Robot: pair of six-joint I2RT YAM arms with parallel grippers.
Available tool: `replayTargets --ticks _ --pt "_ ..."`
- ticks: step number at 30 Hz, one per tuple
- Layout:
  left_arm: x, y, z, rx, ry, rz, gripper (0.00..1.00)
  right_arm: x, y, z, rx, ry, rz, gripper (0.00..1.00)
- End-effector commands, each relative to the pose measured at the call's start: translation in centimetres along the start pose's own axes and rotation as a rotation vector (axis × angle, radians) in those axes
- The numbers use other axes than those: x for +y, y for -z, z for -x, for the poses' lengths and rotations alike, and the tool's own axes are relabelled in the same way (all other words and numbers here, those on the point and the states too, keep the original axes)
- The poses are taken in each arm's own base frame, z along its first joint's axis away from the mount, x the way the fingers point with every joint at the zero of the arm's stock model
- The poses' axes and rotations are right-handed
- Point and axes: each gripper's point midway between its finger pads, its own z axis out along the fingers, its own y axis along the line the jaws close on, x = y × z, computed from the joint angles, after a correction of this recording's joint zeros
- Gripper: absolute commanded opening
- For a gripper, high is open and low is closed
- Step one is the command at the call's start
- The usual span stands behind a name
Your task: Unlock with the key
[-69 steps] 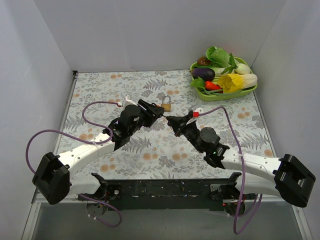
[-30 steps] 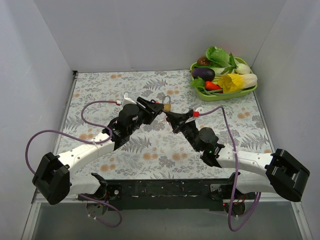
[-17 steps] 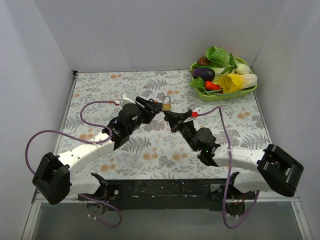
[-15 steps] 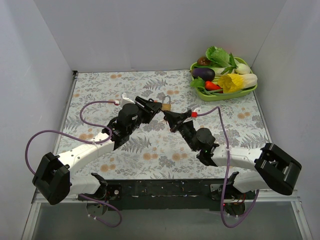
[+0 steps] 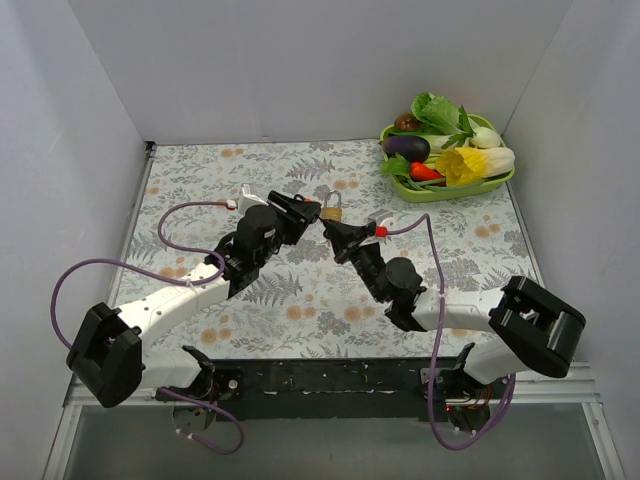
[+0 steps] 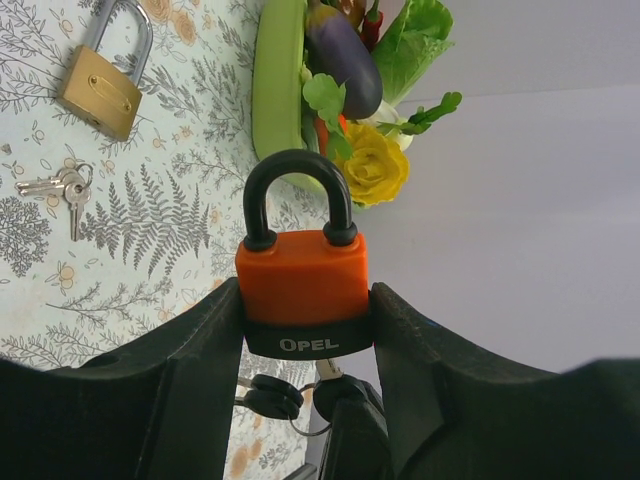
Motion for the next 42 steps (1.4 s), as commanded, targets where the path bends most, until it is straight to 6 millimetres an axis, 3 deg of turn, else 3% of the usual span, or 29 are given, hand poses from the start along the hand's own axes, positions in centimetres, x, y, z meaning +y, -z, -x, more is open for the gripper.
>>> replayTargets --ticks 1,12,24,28,34,42 --pt "-10.0 1.9 1.7 0.192 1.354 -0.088 0.0 1.4 -1.3 1.3 -0.059 0.019 0.009 0.01" --pt "-11.1 2.7 1.6 0.229 1.352 -0.111 0.0 1.2 -1.2 -1.0 -0.033 0.119 -0.012 0.01" --pt "-11.3 3.1 0.4 0.273 1.326 -0.094 0.0 2.8 -2.5 2.4 -0.127 0.162 0.004 0.01" --pt "-11.3 3.2 0.0 0.277 1.323 -0.089 0.0 2.8 -2.8 2.5 -0.13 0.167 -0.004 0.01" --pt "-12.1 3.4 -0.2 0.284 1.309 -0.107 0.0 1.8 -2.7 0.5 -0.083 0.163 -0.074 0.01" --pt "-10.5 3.7 0.8 0.202 1.31 -0.096 0.0 0.3 -1.5 2.7 -0.118 0.192 -0.216 0.01"
